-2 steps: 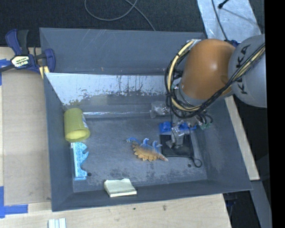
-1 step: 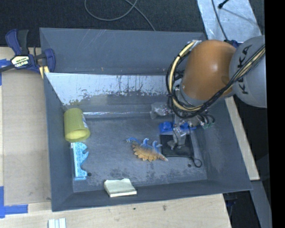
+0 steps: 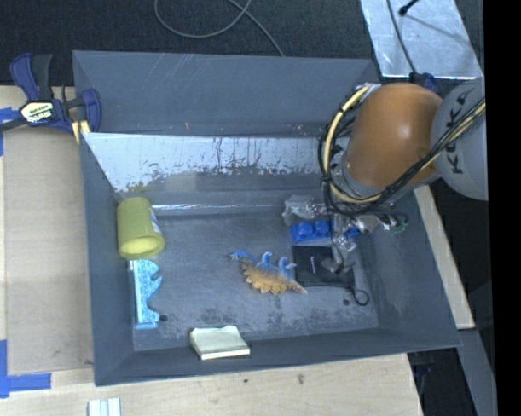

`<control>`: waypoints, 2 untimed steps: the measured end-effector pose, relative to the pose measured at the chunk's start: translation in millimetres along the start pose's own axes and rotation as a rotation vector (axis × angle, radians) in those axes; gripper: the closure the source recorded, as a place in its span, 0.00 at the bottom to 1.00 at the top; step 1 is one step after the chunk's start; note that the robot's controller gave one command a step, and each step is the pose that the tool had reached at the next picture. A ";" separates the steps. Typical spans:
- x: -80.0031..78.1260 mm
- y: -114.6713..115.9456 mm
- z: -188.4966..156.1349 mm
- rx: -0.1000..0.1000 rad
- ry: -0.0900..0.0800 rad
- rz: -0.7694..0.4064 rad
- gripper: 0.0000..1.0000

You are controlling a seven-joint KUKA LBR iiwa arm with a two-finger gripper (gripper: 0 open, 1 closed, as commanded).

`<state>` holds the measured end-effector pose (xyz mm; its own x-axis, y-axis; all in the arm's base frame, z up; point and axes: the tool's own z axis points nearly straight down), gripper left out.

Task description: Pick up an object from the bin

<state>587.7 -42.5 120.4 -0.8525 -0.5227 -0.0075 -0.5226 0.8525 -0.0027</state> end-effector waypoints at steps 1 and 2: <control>-6.3 -17.9 13.3 0.002 -0.002 0.040 0.00; -9.5 -18.9 15.7 0.002 -0.005 0.067 0.00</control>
Offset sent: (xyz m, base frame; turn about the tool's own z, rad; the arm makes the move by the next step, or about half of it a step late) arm 0.0157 -0.0246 -0.0373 -0.0831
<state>605.9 -53.6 104.8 -0.8857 -0.4640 -0.0125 -0.4640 0.8858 -0.0042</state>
